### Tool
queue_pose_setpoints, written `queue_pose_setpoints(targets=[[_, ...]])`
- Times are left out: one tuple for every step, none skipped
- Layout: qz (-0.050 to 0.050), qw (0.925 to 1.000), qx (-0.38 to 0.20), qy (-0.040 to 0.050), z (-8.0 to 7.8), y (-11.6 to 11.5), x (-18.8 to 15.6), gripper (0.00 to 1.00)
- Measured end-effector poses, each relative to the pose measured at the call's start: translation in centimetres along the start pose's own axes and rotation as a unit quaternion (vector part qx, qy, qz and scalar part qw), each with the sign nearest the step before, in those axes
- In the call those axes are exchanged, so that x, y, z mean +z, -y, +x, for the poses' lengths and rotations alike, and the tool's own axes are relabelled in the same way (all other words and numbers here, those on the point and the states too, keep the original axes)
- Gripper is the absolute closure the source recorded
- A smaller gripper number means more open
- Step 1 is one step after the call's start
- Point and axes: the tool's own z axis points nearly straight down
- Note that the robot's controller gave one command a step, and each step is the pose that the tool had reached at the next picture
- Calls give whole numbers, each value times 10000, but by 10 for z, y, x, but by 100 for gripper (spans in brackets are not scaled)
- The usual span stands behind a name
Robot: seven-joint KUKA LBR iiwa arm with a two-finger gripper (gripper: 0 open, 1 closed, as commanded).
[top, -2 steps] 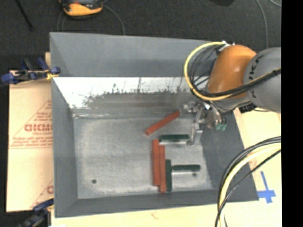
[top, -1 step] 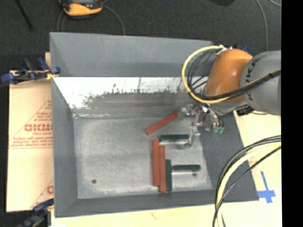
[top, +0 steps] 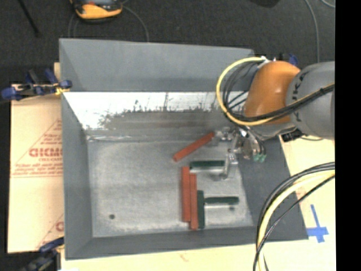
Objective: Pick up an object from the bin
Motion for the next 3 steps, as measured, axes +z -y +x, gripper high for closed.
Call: queue_pose_setpoints(targets=[[4, 9993, 364, 27, 3, -7, 16, 100], [5, 9994, 359, 28, 3, -7, 16, 100], [21, 9997, 244, 63, -2, 13, -177, 100]])
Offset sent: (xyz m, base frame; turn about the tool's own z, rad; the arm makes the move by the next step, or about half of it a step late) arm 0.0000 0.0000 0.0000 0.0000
